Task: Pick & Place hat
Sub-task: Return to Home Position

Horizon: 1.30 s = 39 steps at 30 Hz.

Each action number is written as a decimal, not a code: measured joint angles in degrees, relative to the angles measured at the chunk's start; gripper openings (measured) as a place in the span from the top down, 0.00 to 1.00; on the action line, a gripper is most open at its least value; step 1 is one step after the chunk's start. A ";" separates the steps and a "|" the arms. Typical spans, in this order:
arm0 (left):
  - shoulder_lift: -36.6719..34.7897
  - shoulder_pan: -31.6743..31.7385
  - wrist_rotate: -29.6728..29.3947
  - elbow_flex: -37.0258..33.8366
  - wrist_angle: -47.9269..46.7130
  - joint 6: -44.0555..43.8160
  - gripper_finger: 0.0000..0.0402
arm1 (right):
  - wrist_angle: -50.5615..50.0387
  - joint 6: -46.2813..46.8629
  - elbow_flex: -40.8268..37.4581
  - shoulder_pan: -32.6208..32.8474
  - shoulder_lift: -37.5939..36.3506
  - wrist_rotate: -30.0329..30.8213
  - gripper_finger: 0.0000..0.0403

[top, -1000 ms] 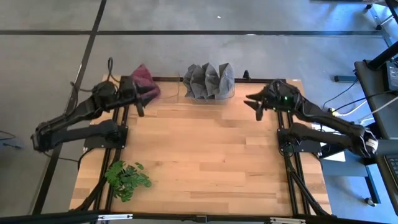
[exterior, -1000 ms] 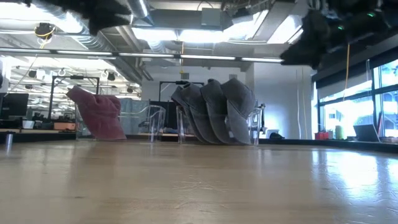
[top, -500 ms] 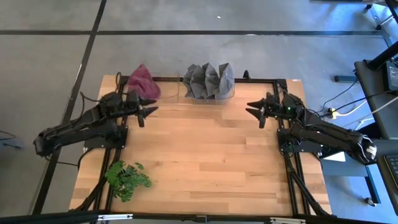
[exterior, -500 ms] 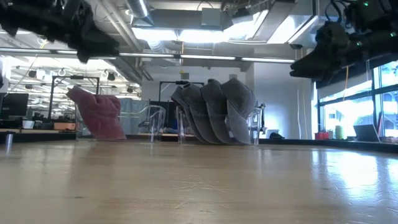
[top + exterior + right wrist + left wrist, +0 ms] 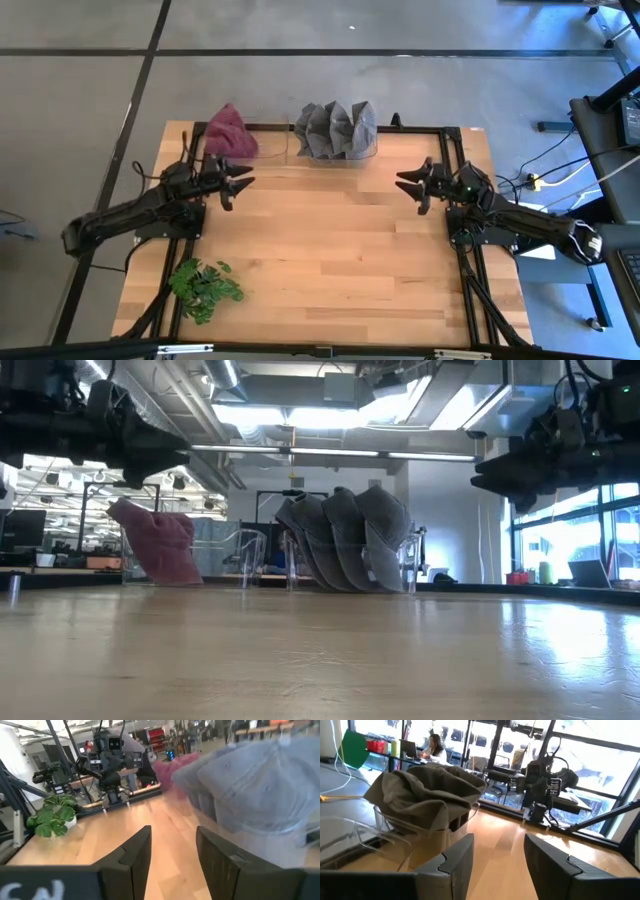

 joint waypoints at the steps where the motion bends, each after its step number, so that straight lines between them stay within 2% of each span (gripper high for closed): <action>1: -0.73 0.00 -0.01 0.00 -0.59 0.15 0.58 | 0.00 -0.67 0.00 0.00 -0.39 0.16 0.61; 13: -10.93 0.00 -2.10 -0.04 -9.96 1.24 0.58 | -1.57 -1.65 0.00 -0.02 -3.72 0.27 0.61; 16: -10.90 0.00 -2.93 -0.09 -9.95 2.16 0.58 | -1.87 -1.55 0.00 -0.02 -4.43 0.30 0.61; 20: -10.89 0.03 -7.79 -1.07 -7.93 2.90 0.58 | -1.86 -0.53 0.00 -0.02 -4.84 0.29 0.61; 22: -10.90 0.01 -7.47 -2.80 -4.41 3.36 0.58 | -1.88 -0.10 0.00 0.03 -4.82 0.24 0.61; 28: -10.93 0.00 -7.45 -2.73 -3.85 4.75 0.58 | -1.61 0.35 0.00 0.28 -4.84 0.20 0.61; 34: -10.93 0.00 -7.81 -2.73 -6.97 5.44 0.58 | -1.43 0.31 0.00 0.28 -5.48 2.68 0.61; 39: -10.93 0.00 -7.83 -2.73 -7.32 5.14 0.58 | -6.87 0.77 0.00 0.29 -9.47 4.43 0.61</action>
